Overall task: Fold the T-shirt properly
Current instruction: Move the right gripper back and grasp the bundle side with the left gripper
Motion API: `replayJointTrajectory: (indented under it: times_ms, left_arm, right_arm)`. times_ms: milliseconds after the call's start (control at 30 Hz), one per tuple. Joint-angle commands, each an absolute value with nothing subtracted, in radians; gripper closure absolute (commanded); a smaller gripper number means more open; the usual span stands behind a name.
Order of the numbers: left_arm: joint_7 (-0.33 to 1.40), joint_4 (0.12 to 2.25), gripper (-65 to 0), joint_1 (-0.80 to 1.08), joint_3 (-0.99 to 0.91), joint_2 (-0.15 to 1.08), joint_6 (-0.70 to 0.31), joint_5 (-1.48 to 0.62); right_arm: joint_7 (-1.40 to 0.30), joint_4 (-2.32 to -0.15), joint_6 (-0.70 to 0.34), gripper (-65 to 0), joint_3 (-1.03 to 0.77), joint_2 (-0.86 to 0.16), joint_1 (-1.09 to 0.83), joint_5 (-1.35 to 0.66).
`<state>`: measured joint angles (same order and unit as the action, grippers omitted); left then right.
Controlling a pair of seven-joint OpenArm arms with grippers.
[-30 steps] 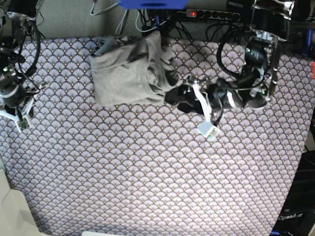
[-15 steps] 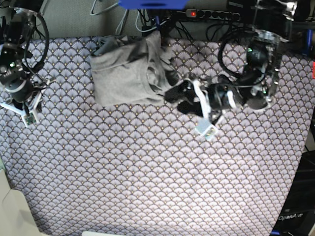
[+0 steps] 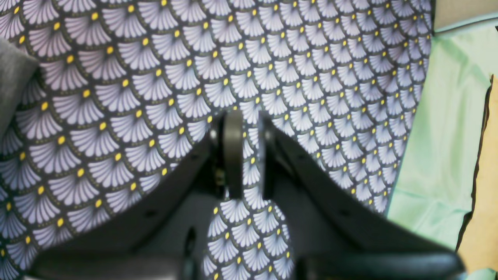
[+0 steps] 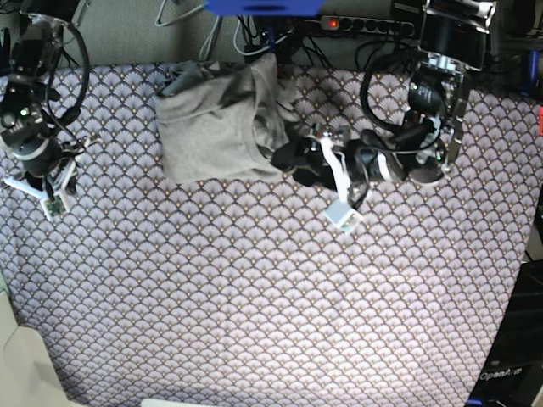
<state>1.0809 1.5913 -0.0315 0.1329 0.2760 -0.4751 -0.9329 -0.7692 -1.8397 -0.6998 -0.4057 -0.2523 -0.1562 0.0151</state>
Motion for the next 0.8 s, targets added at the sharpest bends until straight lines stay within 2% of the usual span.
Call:
replayJointTrajectory:
  times_ms: [0,267,767]
  left_arm:
    - [1.064,1.607,-34.1,-0.050,0.130,0.277,-0.483,-0.957]
    - [1.096,1.604,-34.1,-0.070,0.199,0.282,-0.483,-0.949]
    - [1.092,1.511,-34.1,-0.085,0.208,0.277,-0.481,-0.901]
  right_arm:
    - [-0.751,-1.856,-0.698,-5.2,-0.410,-0.268,-0.143,0.007]
    - [-0.750,-1.856,-0.698,-5.2,-0.357,-0.268,-0.145,0.007]
    - [-0.750,-1.856,-0.698,-5.2,-0.349,-0.268,-0.143,0.005]
